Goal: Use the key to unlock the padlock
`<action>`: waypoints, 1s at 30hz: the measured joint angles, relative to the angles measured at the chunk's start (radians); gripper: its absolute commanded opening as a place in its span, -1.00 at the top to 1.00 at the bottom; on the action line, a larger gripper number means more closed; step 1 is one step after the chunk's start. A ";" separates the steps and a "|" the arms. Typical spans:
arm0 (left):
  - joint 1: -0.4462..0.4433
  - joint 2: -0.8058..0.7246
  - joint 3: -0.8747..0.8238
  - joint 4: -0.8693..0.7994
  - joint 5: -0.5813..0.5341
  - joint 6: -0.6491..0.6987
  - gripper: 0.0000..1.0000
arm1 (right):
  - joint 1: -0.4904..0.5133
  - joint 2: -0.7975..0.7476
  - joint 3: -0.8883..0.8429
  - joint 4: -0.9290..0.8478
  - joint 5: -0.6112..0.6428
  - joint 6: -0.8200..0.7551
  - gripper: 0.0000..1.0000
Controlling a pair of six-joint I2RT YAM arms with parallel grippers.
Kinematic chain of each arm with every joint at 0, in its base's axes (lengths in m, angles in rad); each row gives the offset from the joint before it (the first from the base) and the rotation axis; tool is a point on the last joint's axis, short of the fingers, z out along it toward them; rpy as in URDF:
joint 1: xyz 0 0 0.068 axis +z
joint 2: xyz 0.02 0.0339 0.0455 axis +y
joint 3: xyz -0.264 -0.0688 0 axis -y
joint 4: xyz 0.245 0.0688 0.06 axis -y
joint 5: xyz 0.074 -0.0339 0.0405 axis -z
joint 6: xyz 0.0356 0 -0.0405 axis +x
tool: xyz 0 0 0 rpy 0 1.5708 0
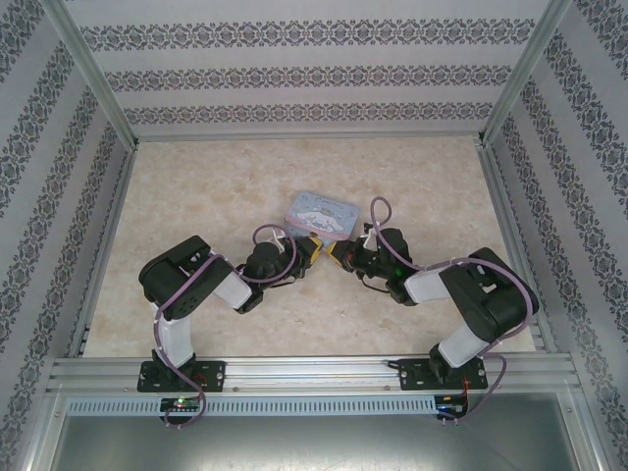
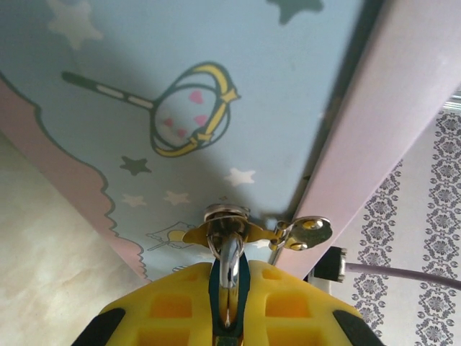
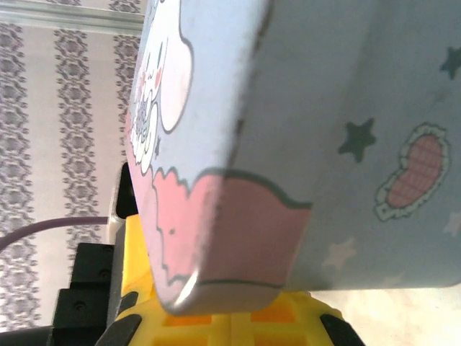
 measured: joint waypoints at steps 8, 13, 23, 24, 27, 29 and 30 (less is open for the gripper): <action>-0.004 0.000 0.003 -0.001 0.008 0.000 1.00 | 0.065 -0.128 0.074 -0.315 0.145 -0.147 1.00; -0.004 0.000 0.006 -0.001 0.011 0.000 1.00 | 0.045 -0.123 0.066 -0.293 0.131 -0.138 1.00; -0.004 0.009 0.009 0.008 -0.009 -0.002 1.00 | 0.018 -0.058 0.040 -0.147 0.077 -0.051 1.00; -0.004 0.009 0.010 0.010 -0.009 -0.005 1.00 | 0.013 -0.058 0.037 -0.140 0.070 -0.046 1.00; -0.004 0.009 0.016 0.016 -0.008 -0.016 1.00 | 0.000 -0.057 0.031 -0.114 0.056 -0.024 1.00; -0.004 0.009 0.021 0.021 -0.005 -0.023 1.00 | -0.013 -0.057 0.022 -0.090 0.043 -0.012 1.00; -0.005 0.009 0.023 0.021 -0.004 -0.024 1.00 | -0.015 -0.057 0.021 -0.084 0.039 -0.005 1.00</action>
